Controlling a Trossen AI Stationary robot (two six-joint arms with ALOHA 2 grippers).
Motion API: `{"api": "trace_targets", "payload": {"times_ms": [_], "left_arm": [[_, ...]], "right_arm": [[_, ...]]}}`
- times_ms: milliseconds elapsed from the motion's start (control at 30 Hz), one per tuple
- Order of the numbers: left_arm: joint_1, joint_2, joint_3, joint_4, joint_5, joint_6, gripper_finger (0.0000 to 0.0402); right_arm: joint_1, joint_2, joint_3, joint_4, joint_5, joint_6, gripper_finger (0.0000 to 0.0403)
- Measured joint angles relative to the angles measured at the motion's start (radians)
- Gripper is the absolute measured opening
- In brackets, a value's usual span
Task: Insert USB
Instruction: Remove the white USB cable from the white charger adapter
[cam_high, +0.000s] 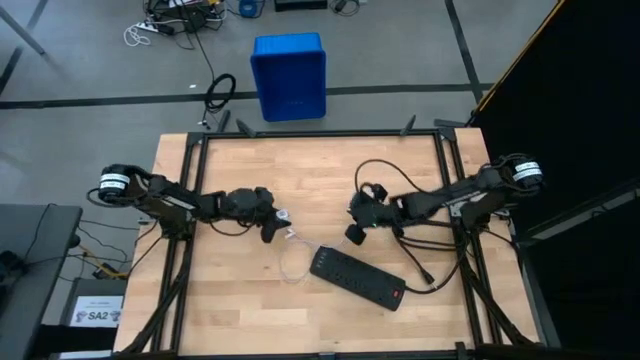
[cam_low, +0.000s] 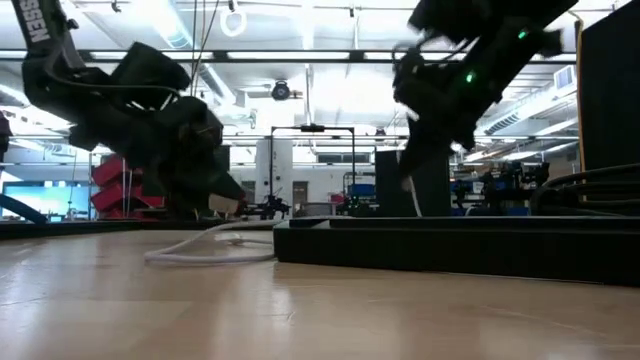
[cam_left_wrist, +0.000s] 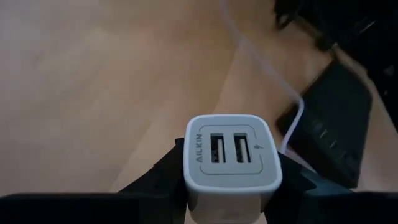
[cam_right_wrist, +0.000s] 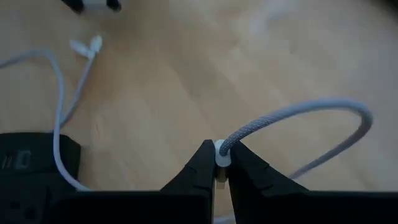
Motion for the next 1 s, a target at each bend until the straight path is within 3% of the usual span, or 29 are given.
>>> {"api": "trace_targets", "payload": {"times_ms": [133, 300, 500, 633, 767, 900, 1000], "left_arm": [[0.058, -0.002, 0.038, -0.095, 0.091, -0.001, 0.0126], [0.077, -0.004, 0.105, -0.240, 0.119, 0.025, 0.0126], [0.077, -0.006, 0.201, -0.448, 0.130, 0.060, 0.0126], [0.076, -0.004, 0.309, -0.728, 0.122, 0.114, 0.0126], [0.076, -0.004, 0.464, -1.106, 0.021, 0.183, 0.0126], [0.077, 0.003, 0.607, -1.402, -0.017, 0.230, 0.0126], [0.077, 0.012, 0.654, -1.508, -0.018, 0.263, 0.0127]], "right_arm": [[-0.070, 0.022, 0.000, -0.009, -0.130, -0.015, 0.0010], [-0.101, 0.029, 0.000, -0.019, -0.129, -0.076, 0.0061], [-0.090, 0.028, 0.000, -0.072, -0.131, -0.101, 0.0151], [-0.084, 0.028, 0.000, -0.147, -0.135, -0.094, 0.0211], [-0.077, 0.028, 0.000, -0.177, -0.135, -0.074, 0.0253], [-0.075, 0.028, 0.000, -0.164, -0.135, -0.074, 0.0274], [-0.075, 0.028, 0.000, -0.164, -0.135, -0.076, 0.0278]]}}
